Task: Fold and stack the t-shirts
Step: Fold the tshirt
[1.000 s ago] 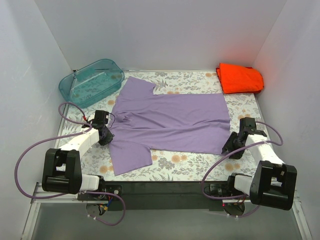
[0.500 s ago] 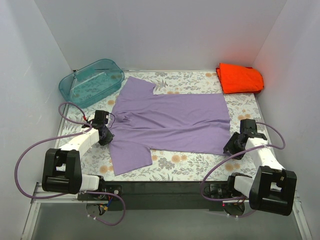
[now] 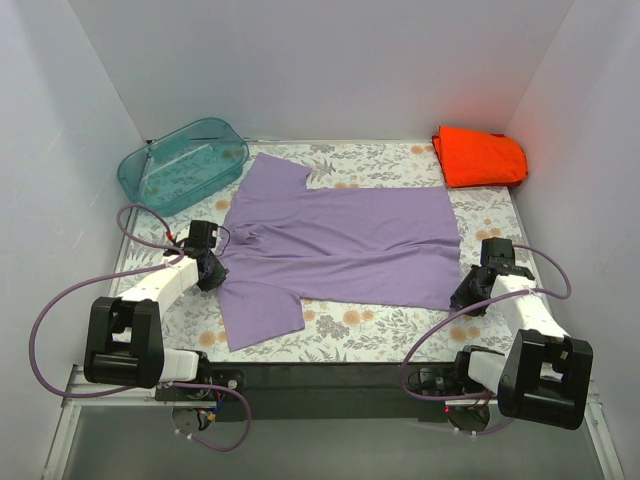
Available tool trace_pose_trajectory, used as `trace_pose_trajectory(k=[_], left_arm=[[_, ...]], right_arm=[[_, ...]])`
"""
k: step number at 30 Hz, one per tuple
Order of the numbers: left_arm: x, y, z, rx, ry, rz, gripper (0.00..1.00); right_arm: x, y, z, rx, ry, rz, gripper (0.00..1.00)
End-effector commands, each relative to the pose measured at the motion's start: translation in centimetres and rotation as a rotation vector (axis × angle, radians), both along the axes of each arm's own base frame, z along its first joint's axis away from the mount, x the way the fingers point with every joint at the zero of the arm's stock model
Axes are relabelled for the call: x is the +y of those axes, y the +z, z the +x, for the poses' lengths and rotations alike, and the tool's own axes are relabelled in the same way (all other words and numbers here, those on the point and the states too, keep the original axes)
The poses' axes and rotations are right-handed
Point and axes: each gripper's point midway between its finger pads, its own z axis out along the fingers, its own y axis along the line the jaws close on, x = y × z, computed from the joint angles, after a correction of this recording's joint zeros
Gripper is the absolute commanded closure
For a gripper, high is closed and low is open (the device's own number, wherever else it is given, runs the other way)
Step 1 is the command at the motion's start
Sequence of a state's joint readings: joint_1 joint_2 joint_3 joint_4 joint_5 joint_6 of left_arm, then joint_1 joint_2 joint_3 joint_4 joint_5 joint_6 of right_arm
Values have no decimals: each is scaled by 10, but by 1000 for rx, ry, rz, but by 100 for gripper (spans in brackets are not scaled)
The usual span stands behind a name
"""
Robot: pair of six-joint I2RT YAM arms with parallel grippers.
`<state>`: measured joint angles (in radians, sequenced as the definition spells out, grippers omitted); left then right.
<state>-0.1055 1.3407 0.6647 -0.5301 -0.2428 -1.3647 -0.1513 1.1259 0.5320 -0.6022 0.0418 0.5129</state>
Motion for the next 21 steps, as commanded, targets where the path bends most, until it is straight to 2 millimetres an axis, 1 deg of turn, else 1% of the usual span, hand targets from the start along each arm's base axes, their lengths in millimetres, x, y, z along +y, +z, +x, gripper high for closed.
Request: trace_pose_trajectory(k=[1,2,6,7,10,13,14,15,16,17,18,19,20,21], left_arm=[[2,11,6,-49,1,2,100],[2,11,6,-49,0,3,100],[3,12,7,-55,1,4,100],[3,12,7,-55,1,4,100],[0,12,7,-56,-4,-9,100],[-3,10,4,-52,-2,-30,100],[-4,11,3,-53,4,-38,100],[-5,12,2,-48,4,-45,100],[-6,14,-3,-27,8,-53,100],[-8,23,1,-42,16,-69,100],[-9,34,3,-66,22,-75,100],[-8,39,-5,-44,33,-75,100],[-9,49,-3,-63,41,-87,100],[-10,65,0,-101,42,-96,100]], right_arm=[[4,-9,-7,35,0,27,66],[5,-9,-7,37,4,31,68],[6,-10,-10,61,9,37,73],[5,-11,-10,68,11,34,74],[2,-10,-9,76,19,19,79],[-1,-5,-8,81,45,2,97],[-2,-3,-14,108,53,-4,99],[-4,1,-14,115,64,-16,99],[-7,8,-8,102,89,-33,99],[-9,13,-8,107,100,-43,99],[-9,19,-13,123,111,-41,99],[-10,30,-7,94,129,-49,99],[-9,35,-7,85,136,-50,99],[-8,39,-14,102,145,-43,99]])
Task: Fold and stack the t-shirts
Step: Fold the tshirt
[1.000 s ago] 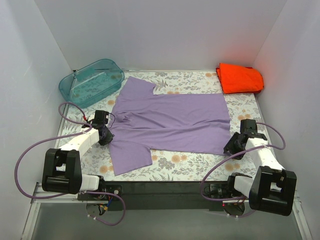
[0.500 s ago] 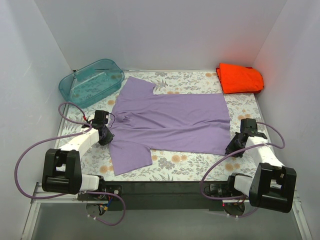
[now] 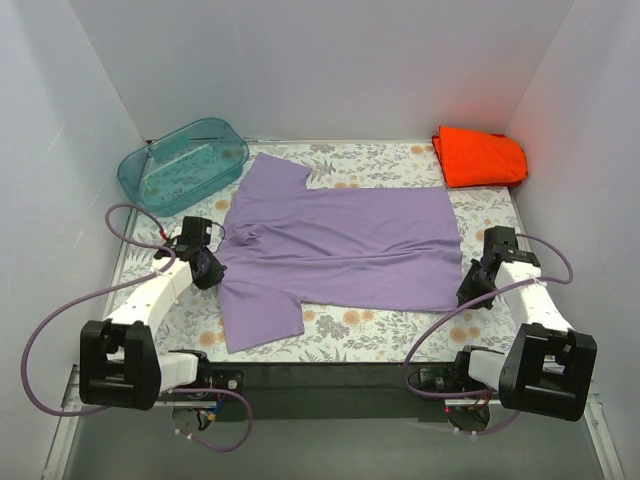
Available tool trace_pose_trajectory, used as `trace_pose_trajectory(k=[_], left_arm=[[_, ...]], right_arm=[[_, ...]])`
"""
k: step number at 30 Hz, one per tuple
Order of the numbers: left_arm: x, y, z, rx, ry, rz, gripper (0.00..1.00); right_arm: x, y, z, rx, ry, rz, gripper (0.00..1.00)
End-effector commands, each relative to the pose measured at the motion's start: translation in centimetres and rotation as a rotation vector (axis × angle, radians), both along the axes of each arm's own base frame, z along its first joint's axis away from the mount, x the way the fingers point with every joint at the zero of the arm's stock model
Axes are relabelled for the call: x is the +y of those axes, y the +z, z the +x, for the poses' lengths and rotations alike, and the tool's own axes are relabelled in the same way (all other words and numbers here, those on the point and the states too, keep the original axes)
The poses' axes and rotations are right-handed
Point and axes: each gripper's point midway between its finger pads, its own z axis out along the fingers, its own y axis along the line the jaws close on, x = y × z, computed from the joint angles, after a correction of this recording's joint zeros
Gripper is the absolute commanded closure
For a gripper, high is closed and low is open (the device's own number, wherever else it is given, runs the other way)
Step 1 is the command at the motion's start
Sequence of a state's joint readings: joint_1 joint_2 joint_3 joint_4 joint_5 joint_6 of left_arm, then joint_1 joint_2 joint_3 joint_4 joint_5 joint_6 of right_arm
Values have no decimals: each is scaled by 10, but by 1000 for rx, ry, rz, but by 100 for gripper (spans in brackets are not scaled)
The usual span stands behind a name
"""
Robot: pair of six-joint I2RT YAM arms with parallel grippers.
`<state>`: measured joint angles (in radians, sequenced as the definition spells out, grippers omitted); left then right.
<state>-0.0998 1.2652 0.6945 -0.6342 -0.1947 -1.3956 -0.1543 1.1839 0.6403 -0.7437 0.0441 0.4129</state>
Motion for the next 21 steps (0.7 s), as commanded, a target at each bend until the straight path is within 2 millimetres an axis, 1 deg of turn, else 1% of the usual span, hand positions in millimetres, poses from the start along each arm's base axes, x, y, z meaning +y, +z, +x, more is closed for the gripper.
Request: trace_pose_trajectory(k=[1,3,4,6,7,9,11,12,13,14,16,17,19,21], left_arm=[[-3,50,3,-85,36,-41,100],[-8,60,0,-86,33,-74,100],[-9,60,-8,-55,35,-81,100],[-11,63,-14,-40,40,-92,100],[-9,67,-19,-29,45,-86,100],[-7,74,-22,-30,48,-74,100],[0,87,-28,-32,60,-41,100],[4,87,-38,4,71,-24,100],[6,87,-39,12,88,-15,100],[5,82,-44,25,85,-20,100],[3,79,-48,26,100,-36,100],[3,78,-51,28,108,-41,100],[4,82,-57,30,132,-43,100],[8,82,-61,42,143,-18,100]], right_arm=[[-4,32,-6,-7,57,-31,99],[-2,36,-14,5,61,-23,99],[-1,40,-15,-16,61,-23,99],[1,42,-19,-30,64,-19,99],[1,46,-21,-44,63,-25,99],[-3,50,-24,-56,60,-51,99],[-6,56,-30,-67,58,-82,99],[-7,60,-31,-76,62,-90,99],[-6,63,-32,-95,65,-96,99],[-6,65,-35,-92,72,-102,99],[-5,71,-36,-114,76,-109,99],[-4,73,-39,-105,82,-109,99],[-3,78,-40,-116,88,-115,99],[-3,81,-45,-112,88,-123,99]])
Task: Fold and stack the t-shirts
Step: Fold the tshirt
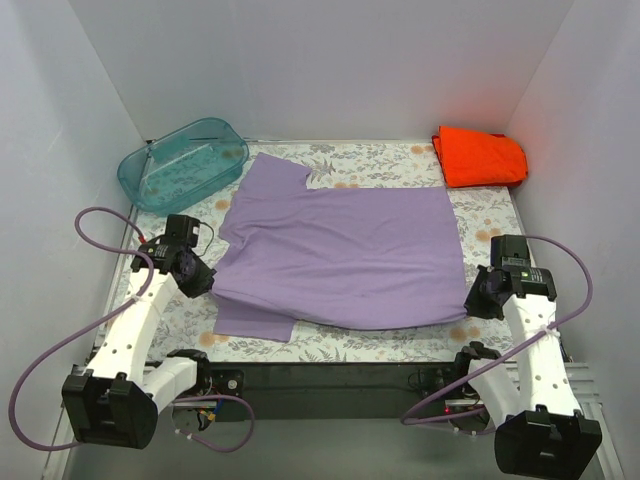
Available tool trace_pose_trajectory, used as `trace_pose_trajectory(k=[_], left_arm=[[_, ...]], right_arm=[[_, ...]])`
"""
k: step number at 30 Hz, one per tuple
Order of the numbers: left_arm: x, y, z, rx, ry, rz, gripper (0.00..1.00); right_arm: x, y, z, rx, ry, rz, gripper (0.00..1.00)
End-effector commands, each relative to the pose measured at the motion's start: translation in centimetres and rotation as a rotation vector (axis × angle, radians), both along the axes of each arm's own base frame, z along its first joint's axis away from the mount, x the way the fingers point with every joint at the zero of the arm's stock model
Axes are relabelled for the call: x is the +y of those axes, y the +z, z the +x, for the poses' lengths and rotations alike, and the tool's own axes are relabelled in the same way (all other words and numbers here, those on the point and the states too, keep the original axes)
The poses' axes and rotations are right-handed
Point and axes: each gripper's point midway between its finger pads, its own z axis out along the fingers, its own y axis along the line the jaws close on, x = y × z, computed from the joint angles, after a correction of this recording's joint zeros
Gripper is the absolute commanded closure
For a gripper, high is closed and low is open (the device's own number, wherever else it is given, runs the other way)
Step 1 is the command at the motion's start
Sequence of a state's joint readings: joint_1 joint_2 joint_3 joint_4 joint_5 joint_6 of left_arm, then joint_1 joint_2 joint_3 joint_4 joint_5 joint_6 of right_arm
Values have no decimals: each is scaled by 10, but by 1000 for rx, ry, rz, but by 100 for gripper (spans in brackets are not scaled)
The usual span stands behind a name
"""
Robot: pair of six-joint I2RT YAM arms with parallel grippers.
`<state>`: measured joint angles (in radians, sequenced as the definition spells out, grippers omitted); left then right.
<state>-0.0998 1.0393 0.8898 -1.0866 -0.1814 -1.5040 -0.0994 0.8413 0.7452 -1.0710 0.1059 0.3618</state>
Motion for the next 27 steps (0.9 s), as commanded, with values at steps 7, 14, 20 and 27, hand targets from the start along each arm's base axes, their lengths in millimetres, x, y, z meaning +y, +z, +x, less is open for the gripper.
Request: trace_pose_trajectory(k=[7,14,20,27], left_arm=[[11,3,-29,60,77,67,100],[10,6,-40,59,94,56,100],[10,17,-49,22,111,39,100],[9,22,-57,10,107,23,100]], right_arm=[[-3,30,-13,-49,-6,-41,99],[-8,31,-15,-63,11,-90,99],[-20,39,-13,-63,41,-186,99],[-14,40,-8,-61,96,-185,99]])
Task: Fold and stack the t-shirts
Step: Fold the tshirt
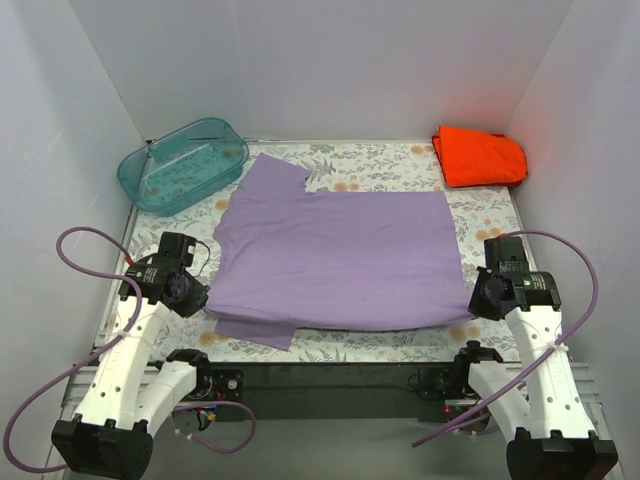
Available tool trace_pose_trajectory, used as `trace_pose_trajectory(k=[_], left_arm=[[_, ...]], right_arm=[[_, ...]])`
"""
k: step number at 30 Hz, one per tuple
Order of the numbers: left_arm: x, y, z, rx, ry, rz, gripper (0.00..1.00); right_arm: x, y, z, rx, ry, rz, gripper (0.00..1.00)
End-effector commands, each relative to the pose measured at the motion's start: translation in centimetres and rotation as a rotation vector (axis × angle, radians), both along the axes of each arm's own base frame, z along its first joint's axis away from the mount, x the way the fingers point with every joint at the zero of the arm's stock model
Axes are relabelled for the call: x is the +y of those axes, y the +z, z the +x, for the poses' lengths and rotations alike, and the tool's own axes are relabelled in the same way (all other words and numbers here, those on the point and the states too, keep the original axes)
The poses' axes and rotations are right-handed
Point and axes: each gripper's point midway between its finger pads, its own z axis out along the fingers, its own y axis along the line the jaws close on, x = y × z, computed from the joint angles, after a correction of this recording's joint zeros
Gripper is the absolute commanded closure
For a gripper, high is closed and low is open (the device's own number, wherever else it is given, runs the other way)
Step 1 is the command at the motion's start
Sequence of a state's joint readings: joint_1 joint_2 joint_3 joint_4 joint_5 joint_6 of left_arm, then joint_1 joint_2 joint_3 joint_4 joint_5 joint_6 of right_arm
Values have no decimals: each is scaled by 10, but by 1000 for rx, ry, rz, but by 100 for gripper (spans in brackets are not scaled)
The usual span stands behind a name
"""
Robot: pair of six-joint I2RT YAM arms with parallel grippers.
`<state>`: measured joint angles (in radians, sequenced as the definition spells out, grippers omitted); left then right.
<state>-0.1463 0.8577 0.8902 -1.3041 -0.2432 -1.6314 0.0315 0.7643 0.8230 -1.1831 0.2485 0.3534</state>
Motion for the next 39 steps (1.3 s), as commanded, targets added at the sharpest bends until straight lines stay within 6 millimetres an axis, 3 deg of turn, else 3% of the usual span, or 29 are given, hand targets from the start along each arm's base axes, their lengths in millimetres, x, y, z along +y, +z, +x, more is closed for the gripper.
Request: trace_pose_trajectory(k=[1,5,9,14,21,24,39], left_arm=[[2,6,-7,8,14,5,100],[6,2,-9,12,-7,32,100],[8,-2,4,23,-31,59,100],[10,-4,33,33,-59,103,100],[11,-11,84,71,-135,168,100],[13,-10,104,59,-160,201,100],[16,-34,149,94,-213,268,100]], right_arm=[[-7,15,6,-30,12,-48,99],[-4,20,12,-38,29,-43,99],[1,23,26,-29,44,-18,99],[5,22,52,-19,51,-6,99],[-8,21,101,-9,57,-91,99],[-8,13,121,7,59,-99,99],[-14,-16,167,51,53,-117,99]])
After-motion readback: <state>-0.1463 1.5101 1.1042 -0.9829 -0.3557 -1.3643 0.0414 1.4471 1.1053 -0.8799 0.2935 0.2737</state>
